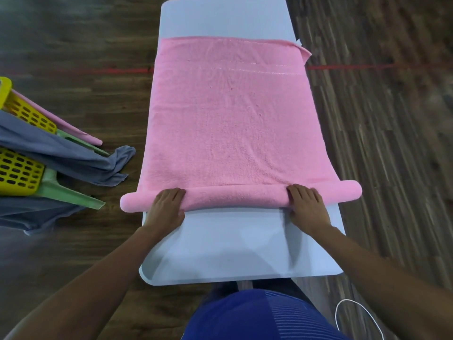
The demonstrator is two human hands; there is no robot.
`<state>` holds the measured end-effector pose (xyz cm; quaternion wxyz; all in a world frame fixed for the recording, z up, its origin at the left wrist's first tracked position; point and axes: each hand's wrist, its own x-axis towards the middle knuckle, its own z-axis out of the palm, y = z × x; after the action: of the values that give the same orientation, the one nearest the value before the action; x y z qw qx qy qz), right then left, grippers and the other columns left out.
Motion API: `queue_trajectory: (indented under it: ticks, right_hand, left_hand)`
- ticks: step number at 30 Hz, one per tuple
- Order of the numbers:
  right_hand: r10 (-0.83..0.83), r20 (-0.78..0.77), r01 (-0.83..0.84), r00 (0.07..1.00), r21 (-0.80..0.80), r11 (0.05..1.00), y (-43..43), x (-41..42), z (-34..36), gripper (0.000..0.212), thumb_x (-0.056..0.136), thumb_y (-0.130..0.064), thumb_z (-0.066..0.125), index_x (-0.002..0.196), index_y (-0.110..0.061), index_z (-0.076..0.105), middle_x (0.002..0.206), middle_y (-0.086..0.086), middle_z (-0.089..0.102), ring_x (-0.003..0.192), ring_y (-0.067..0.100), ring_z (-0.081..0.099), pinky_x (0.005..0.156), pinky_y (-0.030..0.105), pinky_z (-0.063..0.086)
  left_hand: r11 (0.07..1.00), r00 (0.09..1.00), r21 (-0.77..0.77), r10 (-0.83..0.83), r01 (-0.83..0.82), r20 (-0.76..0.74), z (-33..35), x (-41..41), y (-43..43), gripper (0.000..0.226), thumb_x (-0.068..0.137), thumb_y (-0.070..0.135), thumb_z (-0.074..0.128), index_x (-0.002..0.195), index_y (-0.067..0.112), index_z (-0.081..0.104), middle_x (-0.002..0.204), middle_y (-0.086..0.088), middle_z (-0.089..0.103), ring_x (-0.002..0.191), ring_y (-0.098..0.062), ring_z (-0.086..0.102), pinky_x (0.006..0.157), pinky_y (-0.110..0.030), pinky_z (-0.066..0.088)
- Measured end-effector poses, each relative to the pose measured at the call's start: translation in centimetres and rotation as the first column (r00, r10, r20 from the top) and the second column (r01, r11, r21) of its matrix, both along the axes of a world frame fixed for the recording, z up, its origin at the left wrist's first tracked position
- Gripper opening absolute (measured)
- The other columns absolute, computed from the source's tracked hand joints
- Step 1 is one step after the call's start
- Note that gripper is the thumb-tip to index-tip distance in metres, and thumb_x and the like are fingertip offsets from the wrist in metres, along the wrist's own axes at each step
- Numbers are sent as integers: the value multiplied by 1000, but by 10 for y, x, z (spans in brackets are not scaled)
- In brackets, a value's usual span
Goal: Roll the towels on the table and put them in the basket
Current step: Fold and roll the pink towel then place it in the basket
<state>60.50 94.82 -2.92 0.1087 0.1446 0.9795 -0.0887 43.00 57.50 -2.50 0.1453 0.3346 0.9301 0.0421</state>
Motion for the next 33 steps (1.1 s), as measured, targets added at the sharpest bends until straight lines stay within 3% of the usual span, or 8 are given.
queue_trajectory:
  ticks: [6, 11, 14, 17, 22, 27, 31, 33]
  right_hand:
    - [-35, 24, 34, 999, 17, 999, 3, -14, 13, 34, 76, -18, 62, 110, -18, 62, 102, 1, 66, 100, 28, 58, 94, 39, 33]
    - [-156, 202, 174, 967, -78, 982, 10, -29, 30, 35, 77, -41, 38, 105, -26, 53, 90, -2, 65, 92, 21, 57, 89, 38, 23]
    - [-240, 25, 240, 970, 14, 971, 9, -30, 22, 32, 84, -30, 56, 115, -22, 55, 111, 4, 57, 104, 28, 52, 90, 42, 25]
    - [-148, -153, 154, 977, 26, 988, 4, -30, 16, 22, 85, -16, 60, 106, -15, 63, 108, 6, 60, 100, 31, 55, 85, 41, 31]
    - [-10, 78, 9, 997, 8, 1000, -2, -12, 8, 71, 70, -7, 66, 138, -14, 45, 139, 4, 48, 132, 26, 42, 115, 45, 21]
    - [-46, -24, 46, 999, 34, 998, 0, -21, 13, 42, 77, -8, 60, 118, -18, 61, 113, 3, 67, 109, 29, 57, 102, 43, 30]
    - [-23, 225, 20, 974, 17, 1000, 6, -37, 33, 25, 86, -28, 49, 107, -27, 62, 102, -2, 69, 103, 21, 58, 101, 40, 25]
    - [-63, 304, 91, 951, -81, 993, 10, -42, 38, 20, 88, -30, 45, 102, -28, 59, 96, -4, 68, 99, 19, 59, 102, 40, 22]
  left_hand:
    - [998, 1000, -48, 28, -28, 1, 9, 2, 4, 31, 76, 22, 63, 103, 7, 66, 97, -12, 68, 88, -32, 60, 81, -41, 46]
    - [971, 934, 23, 223, -239, 279, 21, -5, 6, 23, 87, 28, 52, 108, 20, 48, 86, -7, 64, 76, -29, 58, 68, -34, 41]
    - [973, 977, 108, 194, -203, 91, 13, -9, 3, 26, 85, 20, 62, 108, 13, 54, 97, -9, 63, 87, -30, 56, 76, -40, 43]
    - [977, 980, 157, 165, -147, -108, 7, -9, 6, 17, 83, 8, 62, 100, 7, 62, 97, -12, 64, 87, -33, 57, 74, -43, 44]
    - [999, 999, 31, 37, -36, -31, -2, 4, 0, 51, 75, 21, 62, 122, 1, 58, 119, -17, 63, 107, -35, 59, 97, -48, 46]
    - [998, 997, -1, 57, -57, -52, 5, -2, 3, 38, 74, 17, 70, 110, 6, 65, 105, -13, 69, 96, -32, 62, 90, -44, 47]
    - [990, 993, -129, 76, -64, 94, 19, -12, 13, 40, 80, 39, 35, 93, 15, 63, 93, -7, 69, 85, -29, 60, 80, -37, 36]
    - [985, 985, -134, 122, -106, 119, 18, -16, 14, 38, 83, 38, 37, 98, 15, 63, 100, -7, 68, 92, -28, 59, 81, -37, 33]
